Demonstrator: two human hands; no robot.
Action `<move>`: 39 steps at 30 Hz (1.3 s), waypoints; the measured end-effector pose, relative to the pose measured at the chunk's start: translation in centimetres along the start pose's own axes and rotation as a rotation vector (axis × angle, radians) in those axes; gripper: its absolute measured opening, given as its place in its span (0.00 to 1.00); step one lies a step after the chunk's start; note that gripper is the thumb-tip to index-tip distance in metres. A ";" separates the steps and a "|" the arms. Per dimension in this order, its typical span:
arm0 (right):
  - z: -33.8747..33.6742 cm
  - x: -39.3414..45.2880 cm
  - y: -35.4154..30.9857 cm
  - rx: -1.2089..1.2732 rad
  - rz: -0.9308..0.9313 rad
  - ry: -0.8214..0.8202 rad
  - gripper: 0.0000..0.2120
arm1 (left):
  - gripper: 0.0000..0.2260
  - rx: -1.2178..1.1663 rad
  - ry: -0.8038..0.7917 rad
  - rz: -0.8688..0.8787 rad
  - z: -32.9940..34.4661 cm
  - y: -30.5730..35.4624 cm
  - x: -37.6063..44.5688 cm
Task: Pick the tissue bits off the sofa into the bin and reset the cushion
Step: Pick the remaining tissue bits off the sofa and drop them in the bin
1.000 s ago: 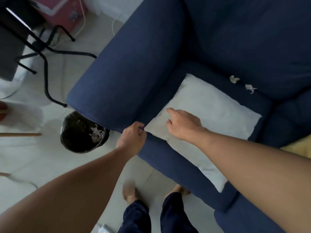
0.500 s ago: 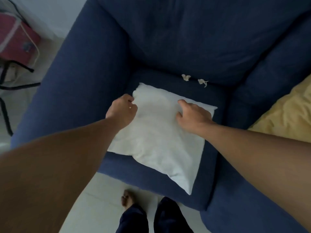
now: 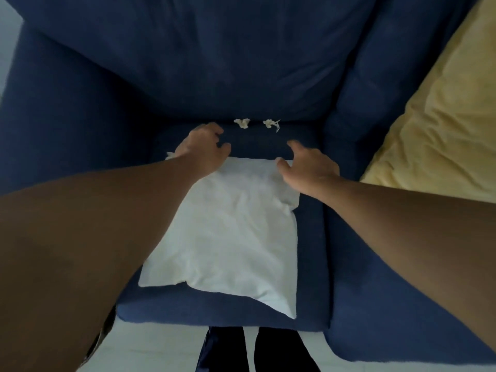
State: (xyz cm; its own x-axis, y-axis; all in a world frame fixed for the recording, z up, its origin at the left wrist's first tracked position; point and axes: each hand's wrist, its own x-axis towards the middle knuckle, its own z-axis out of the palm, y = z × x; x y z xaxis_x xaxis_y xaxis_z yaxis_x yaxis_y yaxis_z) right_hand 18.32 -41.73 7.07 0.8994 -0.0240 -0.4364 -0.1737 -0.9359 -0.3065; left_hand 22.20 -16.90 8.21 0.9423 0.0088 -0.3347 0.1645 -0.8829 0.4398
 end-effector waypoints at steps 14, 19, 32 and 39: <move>2.4 3.1 -0.1 0.139 0.091 0.079 0.33 | 0.26 0.012 -0.138 -0.132 5.1 0.5 9.0; 3.4 3.6 0.2 0.168 0.094 0.092 0.32 | 0.19 -0.247 -0.103 -0.343 7.7 1.5 11.4; 4.9 7.3 -1.3 0.175 0.135 0.068 0.29 | 0.12 -0.645 -0.173 -0.605 7.3 0.8 11.8; 6.2 13.0 -3.6 0.330 0.265 0.080 0.27 | 0.07 -0.679 -0.080 -0.497 6.3 -1.9 10.5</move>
State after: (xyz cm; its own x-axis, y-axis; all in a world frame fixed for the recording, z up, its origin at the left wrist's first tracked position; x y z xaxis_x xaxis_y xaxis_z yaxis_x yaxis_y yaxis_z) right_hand 28.17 -36.52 -2.80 0.8328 -0.2877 -0.4730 -0.5098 -0.7317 -0.4525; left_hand 29.98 -18.09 -1.35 0.6946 0.2659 -0.6684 0.7181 -0.3110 0.6225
